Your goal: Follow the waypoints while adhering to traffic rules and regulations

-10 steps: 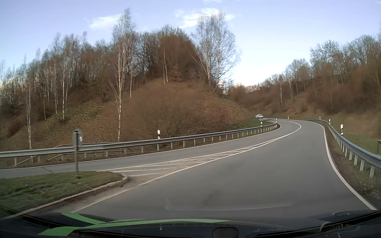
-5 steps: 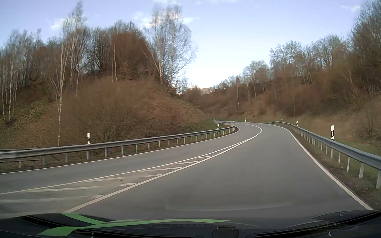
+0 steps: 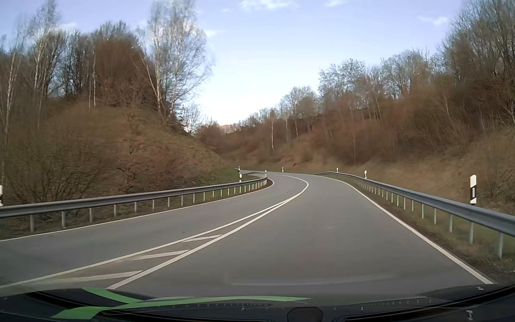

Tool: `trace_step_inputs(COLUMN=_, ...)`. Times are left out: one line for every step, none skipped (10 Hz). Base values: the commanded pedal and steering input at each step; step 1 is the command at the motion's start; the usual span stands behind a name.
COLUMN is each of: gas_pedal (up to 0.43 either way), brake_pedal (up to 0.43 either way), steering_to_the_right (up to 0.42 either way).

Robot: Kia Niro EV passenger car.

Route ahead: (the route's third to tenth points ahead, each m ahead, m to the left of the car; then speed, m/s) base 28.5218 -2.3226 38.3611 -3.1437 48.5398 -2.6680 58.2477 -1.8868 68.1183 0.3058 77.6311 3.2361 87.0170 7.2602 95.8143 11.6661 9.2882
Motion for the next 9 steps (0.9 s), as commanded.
trace_step_inputs(gas_pedal=0.220, brake_pedal=0.000, steering_to_the_right=0.087)
trace_step_inputs(gas_pedal=0.220, brake_pedal=0.000, steering_to_the_right=0.077)
trace_step_inputs(gas_pedal=0.220, brake_pedal=0.000, steering_to_the_right=0.072)
trace_step_inputs(gas_pedal=0.220, brake_pedal=0.000, steering_to_the_right=0.072)
trace_step_inputs(gas_pedal=0.220, brake_pedal=0.000, steering_to_the_right=0.071)
trace_step_inputs(gas_pedal=0.220, brake_pedal=0.000, steering_to_the_right=0.067)
trace_step_inputs(gas_pedal=0.220, brake_pedal=0.000, steering_to_the_right=0.060)
trace_step_inputs(gas_pedal=0.220, brake_pedal=0.000, steering_to_the_right=0.051)
trace_step_inputs(gas_pedal=0.220, brake_pedal=0.000, steering_to_the_right=0.042)
